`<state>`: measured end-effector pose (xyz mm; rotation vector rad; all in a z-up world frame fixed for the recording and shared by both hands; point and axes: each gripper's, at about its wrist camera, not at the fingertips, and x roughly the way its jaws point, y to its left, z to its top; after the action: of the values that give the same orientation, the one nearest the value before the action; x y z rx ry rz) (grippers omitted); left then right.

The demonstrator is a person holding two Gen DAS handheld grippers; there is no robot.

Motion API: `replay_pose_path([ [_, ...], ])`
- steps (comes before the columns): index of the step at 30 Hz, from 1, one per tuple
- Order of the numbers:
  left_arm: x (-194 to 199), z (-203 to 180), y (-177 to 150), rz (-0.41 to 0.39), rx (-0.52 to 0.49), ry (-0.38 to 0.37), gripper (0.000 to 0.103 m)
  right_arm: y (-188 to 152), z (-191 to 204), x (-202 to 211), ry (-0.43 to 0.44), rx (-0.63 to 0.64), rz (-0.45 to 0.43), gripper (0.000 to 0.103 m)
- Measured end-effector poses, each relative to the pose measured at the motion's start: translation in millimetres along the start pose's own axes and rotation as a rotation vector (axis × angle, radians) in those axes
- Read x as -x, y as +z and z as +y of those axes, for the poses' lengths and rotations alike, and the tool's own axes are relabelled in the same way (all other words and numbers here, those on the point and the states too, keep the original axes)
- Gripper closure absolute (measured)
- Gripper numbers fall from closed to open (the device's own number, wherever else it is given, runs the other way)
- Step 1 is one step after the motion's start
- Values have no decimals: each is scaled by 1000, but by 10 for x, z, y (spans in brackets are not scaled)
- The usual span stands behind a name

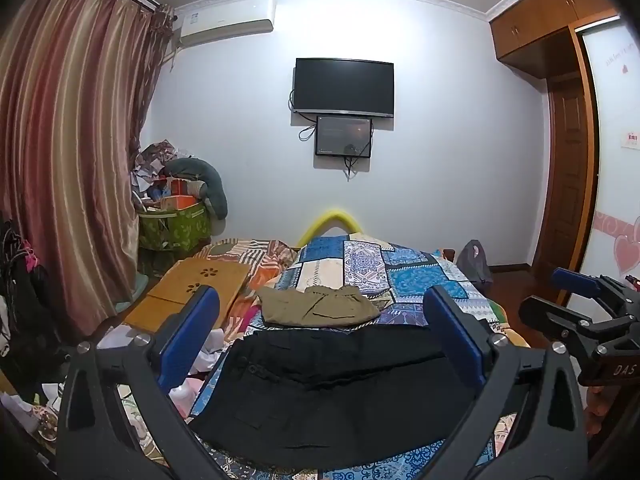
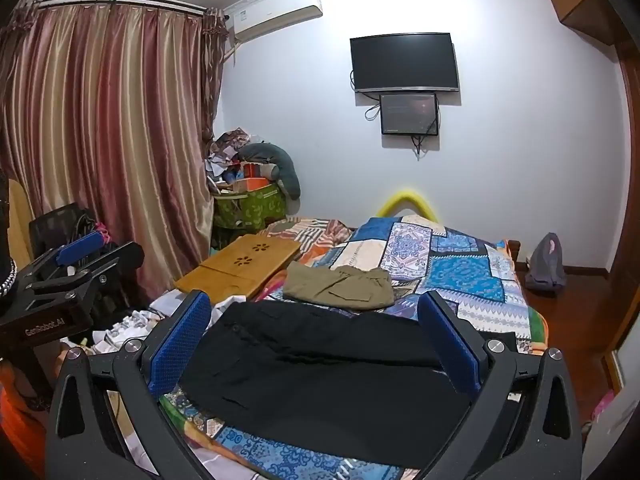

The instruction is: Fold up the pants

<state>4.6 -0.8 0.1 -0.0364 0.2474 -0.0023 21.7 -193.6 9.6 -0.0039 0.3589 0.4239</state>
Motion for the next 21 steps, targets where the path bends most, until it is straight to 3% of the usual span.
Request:
replay_pose_path([
  [21,57,-29,4,-10,-24,-12,0,28,-57,-11,0,-21,-13,0],
])
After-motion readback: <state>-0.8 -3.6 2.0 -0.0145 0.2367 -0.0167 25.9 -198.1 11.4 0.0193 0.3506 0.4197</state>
